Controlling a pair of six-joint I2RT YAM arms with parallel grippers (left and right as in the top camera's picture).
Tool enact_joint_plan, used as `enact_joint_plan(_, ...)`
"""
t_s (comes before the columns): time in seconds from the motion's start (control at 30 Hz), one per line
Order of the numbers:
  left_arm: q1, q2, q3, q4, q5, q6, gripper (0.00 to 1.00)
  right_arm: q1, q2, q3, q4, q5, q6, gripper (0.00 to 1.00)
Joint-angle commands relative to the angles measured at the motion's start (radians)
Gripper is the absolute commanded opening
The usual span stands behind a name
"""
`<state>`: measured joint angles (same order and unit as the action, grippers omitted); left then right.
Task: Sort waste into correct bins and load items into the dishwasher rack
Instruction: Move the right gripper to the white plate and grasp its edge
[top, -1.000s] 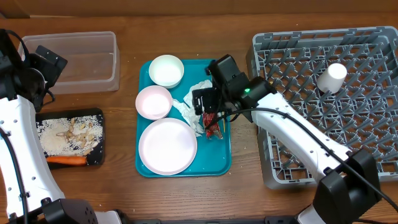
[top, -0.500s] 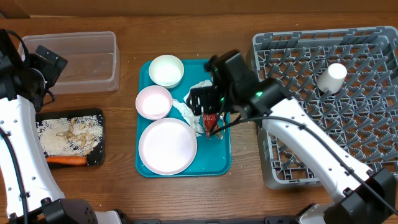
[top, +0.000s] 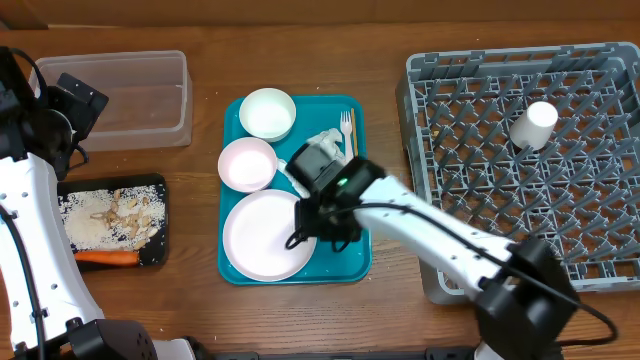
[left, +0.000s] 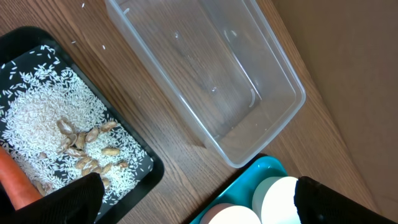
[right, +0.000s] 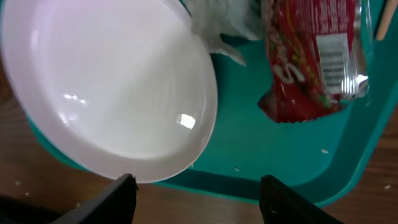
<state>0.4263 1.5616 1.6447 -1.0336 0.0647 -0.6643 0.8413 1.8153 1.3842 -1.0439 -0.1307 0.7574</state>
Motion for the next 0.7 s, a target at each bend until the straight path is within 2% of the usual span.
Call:
enact_joint_plan(0.0,-0.001,-0.005,0.007,-0.003,0.003,-0.016,1.00,0.054,0.027,-0.036,0.007,0.119,0.227,0.65)
enact_joint_plan(0.13,-0.001,-0.005,0.007,-0.003,0.003,-0.016,1.00,0.069,0.031,-0.101,0.106,0.137,0.318,0.59)
enact_joint_plan(0.33,-0.001,-0.005,0.007,-0.003,0.003,-0.016,1.00,0.069,0.033,-0.204,0.256,0.092,0.321,0.56)
enact_joint_plan(0.53,-0.001,-0.005,0.007,-0.003,0.003,-0.016,1.00,0.069,0.033,-0.213,0.285,0.095,0.320,0.53)
enact_joint_plan(0.67,-0.001,-0.005,0.007,-0.003,0.003,-0.016,1.00,0.069,0.033,-0.214,0.283,0.095,0.320,0.47)
